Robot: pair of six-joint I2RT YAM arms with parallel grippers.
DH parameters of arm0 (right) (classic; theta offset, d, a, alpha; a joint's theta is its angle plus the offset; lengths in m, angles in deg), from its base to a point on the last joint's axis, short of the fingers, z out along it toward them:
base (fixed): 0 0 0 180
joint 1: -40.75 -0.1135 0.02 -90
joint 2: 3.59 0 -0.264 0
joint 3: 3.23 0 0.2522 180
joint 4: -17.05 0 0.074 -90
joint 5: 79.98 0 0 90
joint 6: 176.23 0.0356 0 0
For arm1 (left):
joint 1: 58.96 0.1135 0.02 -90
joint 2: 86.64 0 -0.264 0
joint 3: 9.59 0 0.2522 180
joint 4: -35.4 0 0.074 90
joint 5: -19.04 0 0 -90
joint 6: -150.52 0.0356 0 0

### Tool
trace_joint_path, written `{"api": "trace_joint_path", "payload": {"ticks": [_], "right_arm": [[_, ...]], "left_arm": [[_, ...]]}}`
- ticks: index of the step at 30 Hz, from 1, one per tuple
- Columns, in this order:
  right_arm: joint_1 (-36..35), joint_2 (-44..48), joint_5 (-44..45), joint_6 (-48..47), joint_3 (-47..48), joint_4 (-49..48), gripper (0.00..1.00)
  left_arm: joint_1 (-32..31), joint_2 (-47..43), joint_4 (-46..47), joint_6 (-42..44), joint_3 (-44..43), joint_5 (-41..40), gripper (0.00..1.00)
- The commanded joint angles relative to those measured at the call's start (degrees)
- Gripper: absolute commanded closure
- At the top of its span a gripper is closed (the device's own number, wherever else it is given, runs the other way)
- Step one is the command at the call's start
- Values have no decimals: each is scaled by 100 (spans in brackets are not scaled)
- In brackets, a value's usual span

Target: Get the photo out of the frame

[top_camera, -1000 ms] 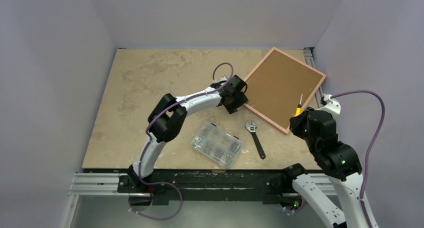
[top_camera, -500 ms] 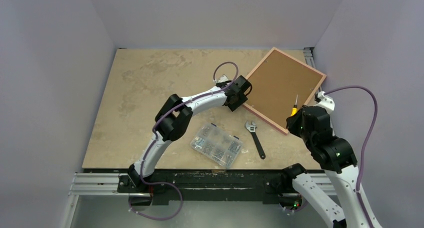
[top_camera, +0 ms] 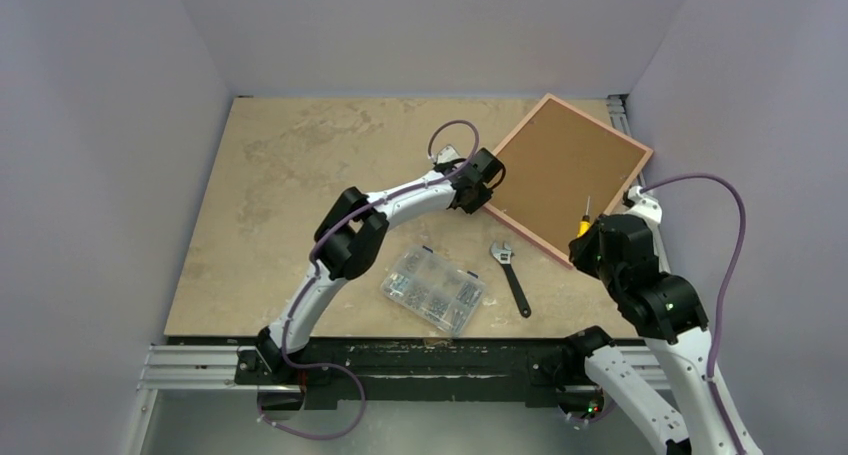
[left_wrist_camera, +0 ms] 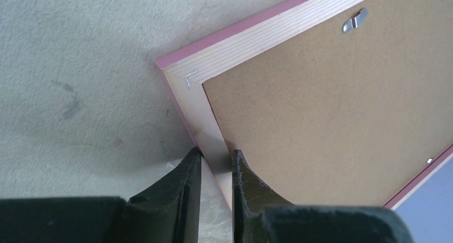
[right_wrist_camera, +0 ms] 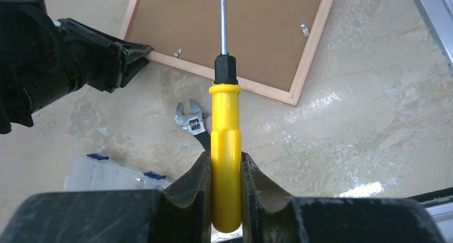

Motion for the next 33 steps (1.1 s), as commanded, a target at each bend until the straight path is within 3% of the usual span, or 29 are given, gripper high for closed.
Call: {"api": "trace_joint_path", "payload": {"ticks": [1, 8, 15, 18, 23, 25, 28, 33], "right_arm": [[-15, 111, -74, 63, -47, -68, 100], [-15, -106, -327, 90, -186, -275, 100], [-18, -402, -695, 73, -421, -691, 100], [-18, -826, -1100, -173, -573, -1067, 100], [-18, -1638, -1565, -552, -579, -1796, 100], [-18, -2043, -1857, -765, -459, -2052, 100], [-18, -2735, -2186, -1170, -188, -2233, 100], [-18, -3834, -3253, -1707, 308, -2764, 100]], "left_arm": [[281, -69, 956, 771, 316, 126, 89], [749, -11, 1467, 1888, 51, 613, 99], [1620, 294, 1753, 2521, -202, 1732, 100], [1951, 576, 1311, 3065, -805, 2486, 100], [2391, 330, 540, 3881, -1008, 2744, 100], [2565, 118, 288, 4124, -1000, 2751, 93], [2686, -207, 132, 4308, -837, 2933, 75], [2737, -529, 343, 4303, -432, 4022, 53]]}}
